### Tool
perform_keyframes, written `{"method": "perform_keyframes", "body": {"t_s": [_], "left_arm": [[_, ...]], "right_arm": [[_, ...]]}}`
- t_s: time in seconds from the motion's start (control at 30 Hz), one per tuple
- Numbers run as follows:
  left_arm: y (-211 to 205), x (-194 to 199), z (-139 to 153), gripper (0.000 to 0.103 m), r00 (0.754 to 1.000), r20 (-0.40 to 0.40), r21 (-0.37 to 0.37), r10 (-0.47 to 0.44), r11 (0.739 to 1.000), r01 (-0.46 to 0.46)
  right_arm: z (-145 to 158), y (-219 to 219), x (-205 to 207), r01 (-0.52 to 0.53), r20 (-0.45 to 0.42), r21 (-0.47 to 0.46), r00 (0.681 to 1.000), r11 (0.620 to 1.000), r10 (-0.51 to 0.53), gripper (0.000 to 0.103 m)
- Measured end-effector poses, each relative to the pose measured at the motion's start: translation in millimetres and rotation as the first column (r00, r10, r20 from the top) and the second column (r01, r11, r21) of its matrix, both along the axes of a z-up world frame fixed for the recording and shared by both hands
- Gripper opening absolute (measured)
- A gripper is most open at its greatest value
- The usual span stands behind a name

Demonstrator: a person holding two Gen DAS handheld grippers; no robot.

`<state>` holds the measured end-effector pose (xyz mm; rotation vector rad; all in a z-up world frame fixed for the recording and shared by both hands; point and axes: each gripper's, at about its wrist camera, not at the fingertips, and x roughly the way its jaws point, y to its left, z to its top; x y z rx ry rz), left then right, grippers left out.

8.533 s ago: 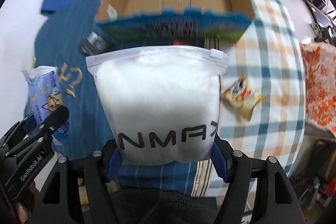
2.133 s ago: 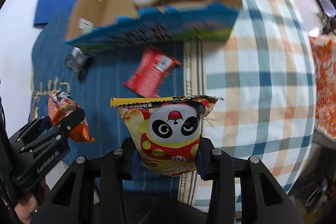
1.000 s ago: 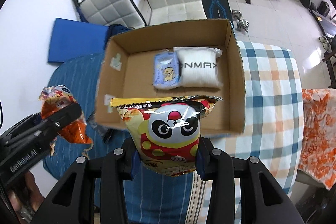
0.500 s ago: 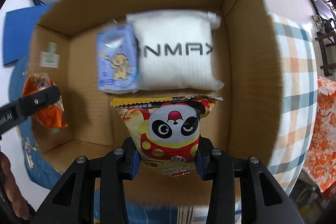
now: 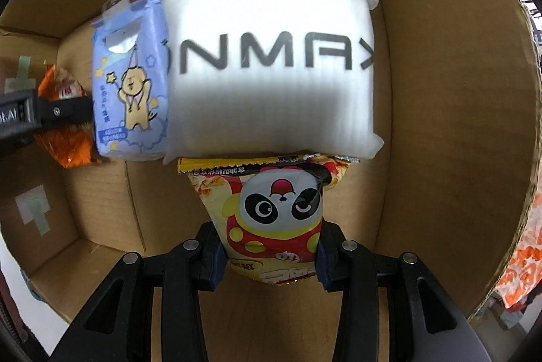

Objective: Organize snacks
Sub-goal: 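Lower both bags into the box beside the packs and open both grippers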

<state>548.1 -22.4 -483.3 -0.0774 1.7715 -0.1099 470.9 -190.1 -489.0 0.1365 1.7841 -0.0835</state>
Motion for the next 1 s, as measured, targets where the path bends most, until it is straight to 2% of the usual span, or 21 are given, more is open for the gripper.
{"method": "perform_keyframes", "body": {"t_s": [0.2,0.27,0.37,0.47,0.53,0.63,0.8,0.9,0.93,1.0], "left_arm": [[0.7,-4.0,4.5,0.044,1.000,0.007,-0.004,-0.008,1.000,0.008],[1.5,-7.0,6.6,0.051,1.000,0.000,-0.005,-0.009,1.000,0.009],[7.7,-6.4,9.7,0.052,1.000,-0.007,-0.016,0.006,1.000,-0.007],[9.5,-10.7,15.8,0.052,1.000,-0.012,-0.019,0.003,1.000,-0.003],[9.2,-15.5,21.9,0.052,1.000,-0.007,-0.022,0.004,1.000,-0.005],[12.3,-25.1,34.9,0.052,1.000,0.004,-0.039,0.014,0.999,-0.014],[17.4,-48.5,70.0,0.053,0.998,0.063,-0.050,0.006,0.999,-0.003],[22.6,-63.8,98.7,0.061,0.992,0.126,-0.043,-0.003,0.999,0.008],[24.6,-72.8,105.9,0.068,0.988,0.153,-0.037,-0.005,0.999,0.011],[25.7,-84.9,127.6,0.071,0.977,0.215,-0.029,-0.008,0.999,0.014]], "right_arm": [[-3.0,2.0,6.3,0.007,-0.010,-0.006,1.000,1.000,-0.007,0.044],[-4.1,3.4,5.4,0.003,-0.012,-0.003,1.000,1.000,-0.003,0.044],[-0.7,0.6,6.6,-0.001,-0.012,0.005,1.000,1.000,0.001,0.046],[6.6,2.8,6.5,-0.014,-0.002,-0.004,1.000,1.000,0.014,0.049],[14.5,3.0,3.7,-0.015,0.011,-0.001,1.000,1.000,0.015,0.057],[26.2,2.2,0.0,-0.014,0.035,-0.001,0.999,1.000,0.014,0.062],[54.3,4.3,-3.8,-0.021,0.081,0.012,0.997,1.000,0.020,0.068],[74.8,8.5,-12.6,-0.042,0.124,0.012,0.991,0.999,0.040,0.073],[80.6,8.9,-16.2,-0.046,0.135,0.015,0.990,0.999,0.043,0.073],[96.3,9.9,-26.7,-0.053,0.168,0.027,0.985,0.998,0.047,0.077]]}}
